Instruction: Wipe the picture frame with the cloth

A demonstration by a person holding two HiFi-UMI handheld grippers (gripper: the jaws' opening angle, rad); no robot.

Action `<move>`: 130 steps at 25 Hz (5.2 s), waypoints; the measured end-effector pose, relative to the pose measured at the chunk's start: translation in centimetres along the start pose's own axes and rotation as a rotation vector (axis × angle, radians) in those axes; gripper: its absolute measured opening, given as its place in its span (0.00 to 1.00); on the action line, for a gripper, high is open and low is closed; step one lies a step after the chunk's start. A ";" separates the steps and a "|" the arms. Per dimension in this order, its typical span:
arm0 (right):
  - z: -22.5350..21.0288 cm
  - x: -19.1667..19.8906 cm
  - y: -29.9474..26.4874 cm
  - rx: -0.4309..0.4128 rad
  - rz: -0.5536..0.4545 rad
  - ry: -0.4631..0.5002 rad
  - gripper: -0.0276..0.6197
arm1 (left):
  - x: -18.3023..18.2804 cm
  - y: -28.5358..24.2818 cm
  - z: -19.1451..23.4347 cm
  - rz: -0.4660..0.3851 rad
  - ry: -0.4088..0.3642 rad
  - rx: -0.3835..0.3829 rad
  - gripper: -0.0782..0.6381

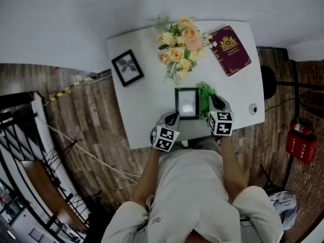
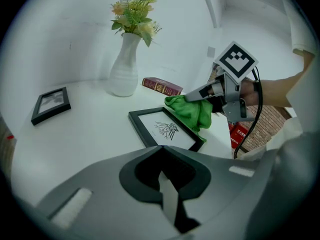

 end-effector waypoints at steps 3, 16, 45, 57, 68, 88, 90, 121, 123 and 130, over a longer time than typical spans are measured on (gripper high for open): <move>-0.1 -1.0 2.0 0.014 -0.044 -0.023 0.11 | 0.0 0.0 0.0 -0.002 0.004 -0.004 0.14; 10.7 -2.2 0.9 -0.278 -0.065 0.072 0.11 | 0.0 0.0 0.1 -0.019 0.061 -0.051 0.14; 12.1 3.5 -3.4 -0.264 0.144 0.250 0.11 | 0.0 0.1 0.1 -0.024 0.028 -0.049 0.14; 6.9 4.4 -0.6 -0.160 0.136 0.185 0.11 | 0.0 0.1 0.2 -0.020 0.023 -0.050 0.14; 3.2 3.9 4.0 -0.082 0.053 0.034 0.11 | 0.0 0.1 0.2 -0.012 0.023 -0.015 0.14; 13.7 3.7 0.6 -0.327 0.027 0.057 0.11 | 0.0 0.0 0.1 -0.004 -0.016 0.041 0.14; 14.3 4.5 -0.1 -0.335 0.044 0.049 0.11 | -0.1 0.0 0.1 -0.004 -0.022 0.042 0.14; 7.1 7.9 1.2 -0.172 0.080 0.079 0.11 | 0.1 0.0 0.4 -0.035 0.064 -0.084 0.14; 6.1 7.7 1.3 -0.158 0.078 0.077 0.11 | 0.1 0.1 0.4 -0.033 0.092 -0.096 0.14; 3.9 5.4 3.7 -0.180 -0.001 0.067 0.11 | -0.2 0.5 0.3 -0.025 0.126 -0.134 0.14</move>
Point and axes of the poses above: the fingertips, and each gripper's own axes: y backward along the fingers, z to its left, x out of its underside, the point moved 1 cm from there along y, backward along the fingers, and after that the axes turned 6 degrees about -x, right-handed, at the moved point
